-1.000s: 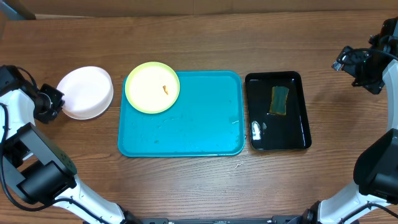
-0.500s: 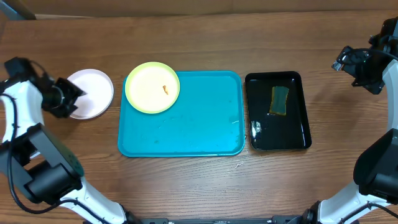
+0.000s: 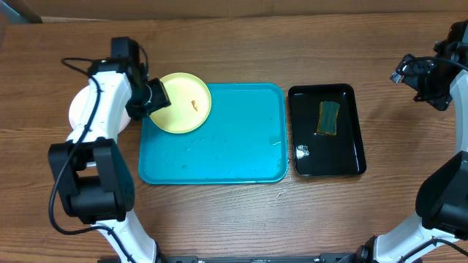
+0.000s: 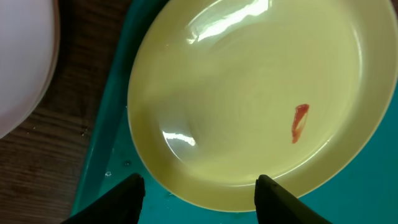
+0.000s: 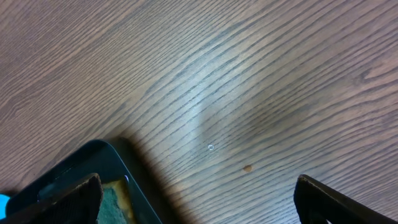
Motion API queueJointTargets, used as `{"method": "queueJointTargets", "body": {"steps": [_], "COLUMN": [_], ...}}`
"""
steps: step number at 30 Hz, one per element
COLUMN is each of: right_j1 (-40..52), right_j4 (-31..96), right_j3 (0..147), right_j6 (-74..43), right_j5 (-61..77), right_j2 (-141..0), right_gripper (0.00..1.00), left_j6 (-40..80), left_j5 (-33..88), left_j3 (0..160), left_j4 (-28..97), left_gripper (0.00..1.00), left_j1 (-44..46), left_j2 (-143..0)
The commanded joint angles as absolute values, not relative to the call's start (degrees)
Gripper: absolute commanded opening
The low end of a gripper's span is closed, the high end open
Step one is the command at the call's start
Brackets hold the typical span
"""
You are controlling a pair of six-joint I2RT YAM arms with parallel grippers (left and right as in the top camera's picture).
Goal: Clean dirty plates on tray and stack at the side
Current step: 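Move left gripper to the yellow plate and grasp its rim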
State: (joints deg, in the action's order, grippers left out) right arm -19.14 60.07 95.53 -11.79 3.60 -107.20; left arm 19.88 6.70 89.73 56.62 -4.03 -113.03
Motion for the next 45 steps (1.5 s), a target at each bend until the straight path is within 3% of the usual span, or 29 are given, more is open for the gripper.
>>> {"method": "queueJointTargets", "body": {"steps": [1,7,14,39,45], "right_j1": [-19.0,-19.0,-19.0,-19.0,-19.0], "right_j4": [59.9,59.9,59.9,59.9,59.9], "right_j3": [96.4,96.4,96.4,96.4,96.4], "right_j6": [-12.0,-12.0,-12.0,-12.0,-12.0], "right_j5": [3.0,3.0,3.0,3.0,3.0], "right_j2": [-106.1,-106.1,-106.1,-106.1,-106.1], "right_gripper": [1.0,1.0,1.0,1.0,1.0], "left_j6": [18.9,19.6,20.9,21.9,21.9], "left_j5": [2.5,2.3,2.3,2.4,2.4], "left_j3": [90.4,90.4,89.1,80.1,79.2], "left_j4": [56.7,57.8,57.9,47.5,47.5], "left_gripper": [0.59,0.55,0.39,0.22,0.13], "left_j1": [-3.7,-5.4,-6.5,-5.2,-5.1], "left_j2": [-114.6,-114.6,-114.7,-114.7,-114.7]}}
